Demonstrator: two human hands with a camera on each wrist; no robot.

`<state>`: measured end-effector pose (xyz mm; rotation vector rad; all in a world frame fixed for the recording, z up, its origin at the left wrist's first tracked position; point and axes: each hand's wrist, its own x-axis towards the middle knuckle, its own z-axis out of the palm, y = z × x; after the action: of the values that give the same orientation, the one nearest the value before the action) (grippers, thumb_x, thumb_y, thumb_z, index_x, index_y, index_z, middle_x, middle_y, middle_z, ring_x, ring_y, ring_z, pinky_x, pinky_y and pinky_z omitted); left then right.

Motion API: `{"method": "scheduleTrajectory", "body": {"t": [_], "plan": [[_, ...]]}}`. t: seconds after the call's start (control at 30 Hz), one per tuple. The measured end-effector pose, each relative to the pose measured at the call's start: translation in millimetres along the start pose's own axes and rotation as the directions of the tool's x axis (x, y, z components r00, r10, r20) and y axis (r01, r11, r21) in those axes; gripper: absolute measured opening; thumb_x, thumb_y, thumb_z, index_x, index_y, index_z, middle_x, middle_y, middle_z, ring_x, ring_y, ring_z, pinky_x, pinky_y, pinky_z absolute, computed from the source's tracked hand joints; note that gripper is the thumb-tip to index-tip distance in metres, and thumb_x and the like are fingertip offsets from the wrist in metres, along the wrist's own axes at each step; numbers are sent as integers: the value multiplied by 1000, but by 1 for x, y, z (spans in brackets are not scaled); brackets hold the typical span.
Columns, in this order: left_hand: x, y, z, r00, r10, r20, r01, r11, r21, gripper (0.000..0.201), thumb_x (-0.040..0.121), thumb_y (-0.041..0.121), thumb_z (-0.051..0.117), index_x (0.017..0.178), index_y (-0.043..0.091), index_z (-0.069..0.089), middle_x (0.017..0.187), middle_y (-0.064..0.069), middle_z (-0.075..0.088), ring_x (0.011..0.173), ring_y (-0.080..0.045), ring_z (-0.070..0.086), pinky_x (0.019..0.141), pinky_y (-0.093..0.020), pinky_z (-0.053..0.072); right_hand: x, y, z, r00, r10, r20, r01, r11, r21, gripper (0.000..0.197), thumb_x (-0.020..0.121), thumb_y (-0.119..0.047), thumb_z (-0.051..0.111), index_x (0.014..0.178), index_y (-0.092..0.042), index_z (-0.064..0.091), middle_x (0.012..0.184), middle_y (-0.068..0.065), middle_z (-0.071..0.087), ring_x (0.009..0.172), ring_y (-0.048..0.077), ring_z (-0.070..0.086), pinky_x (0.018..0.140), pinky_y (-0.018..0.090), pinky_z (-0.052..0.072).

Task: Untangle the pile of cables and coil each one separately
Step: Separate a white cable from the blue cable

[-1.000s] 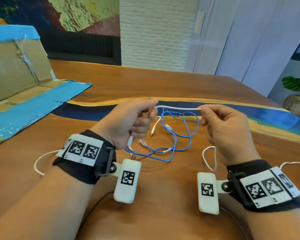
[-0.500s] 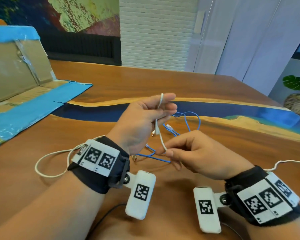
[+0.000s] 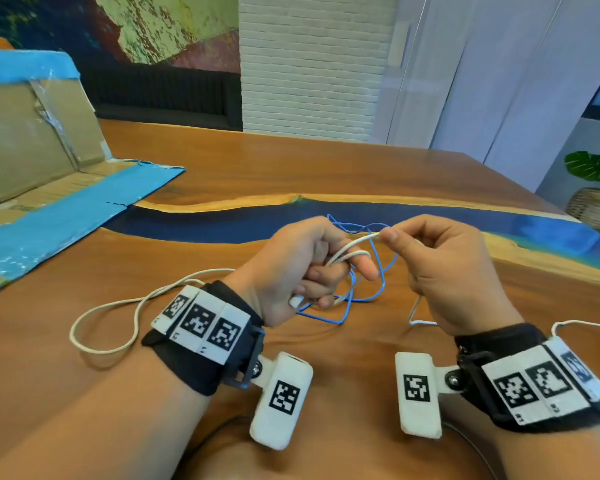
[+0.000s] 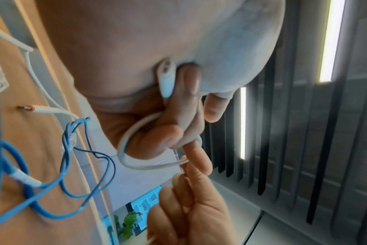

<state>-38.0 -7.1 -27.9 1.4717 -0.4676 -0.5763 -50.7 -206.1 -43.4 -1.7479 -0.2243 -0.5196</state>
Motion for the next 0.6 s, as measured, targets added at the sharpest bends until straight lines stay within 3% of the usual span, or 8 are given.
{"method": "scheduleTrajectory", "body": {"t": [0.1,0.2,0.3,0.37,0.43,0.5,0.57,0.6], "plan": [[1,1,-1,999,-20,-44,15,993,-121,43,104,29,34,84,9,67,63,1,14,42,-12,10,47,-25,30,1,7,4,1000,12,-18,-12,999,-32,11,94,-19,70,86,-12,75,48,-18,54,41,1,47,44,8,33],[2,3,-1,994,6,-113,-27,981,-192,36,109,28,35,91,10,60,62,2,23,48,-11,23,44,-21,33,3,11,4,998,29,-54,-31,999,-37,11,97,-15,67,91,-14,76,49,-19,57,42,-1,52,44,7,35],[1,5,-2,984,84,-155,-122,959,-257,33,109,19,37,111,3,66,64,2,49,49,-9,33,42,-19,35,3,12,3,997,42,-71,-48,995,-84,14,99,-14,64,95,-17,77,52,-19,59,44,-1,52,45,7,36],[1,7,-1,968,141,-209,-197,939,-281,32,108,14,40,122,0,65,82,-2,72,48,-7,39,44,-19,41,-1,7,7,996,87,21,-85,992,-93,21,101,-9,60,98,-21,77,53,-12,58,40,0,49,43,8,36],[3,8,0,947,182,-263,-267,904,-334,29,107,9,41,128,0,60,108,-8,77,53,-9,51,53,-21,52,-8,0,16,964,142,223,-114,984,-135,27,102,-5,55,100,-22,75,52,-7,58,36,1,46,41,8,36],[6,6,-1,929,207,-307,-316,874,-368,32,106,3,42,136,2,53,120,-10,74,75,-15,70,74,-27,61,-15,-6,24,887,192,420,-125,975,-182,25,104,-8,54,105,-19,76,59,-2,66,36,3,42,40,10,33],[9,2,-3,916,222,-333,-330,889,-318,38,105,-2,40,140,9,52,124,-8,73,105,-22,74,97,-34,57,-21,-9,28,815,216,538,-139,974,-181,19,102,-14,59,107,-16,77,67,5,70,37,4,34,40,14,30],[10,1,-5,913,232,-337,-330,905,-270,41,105,-6,39,139,10,53,122,-8,73,111,-23,71,101,-34,54,-22,-10,28,799,213,563,-134,975,-177,16,100,-16,62,102,-13,78,66,6,68,38,4,34,40,14,29]]}}
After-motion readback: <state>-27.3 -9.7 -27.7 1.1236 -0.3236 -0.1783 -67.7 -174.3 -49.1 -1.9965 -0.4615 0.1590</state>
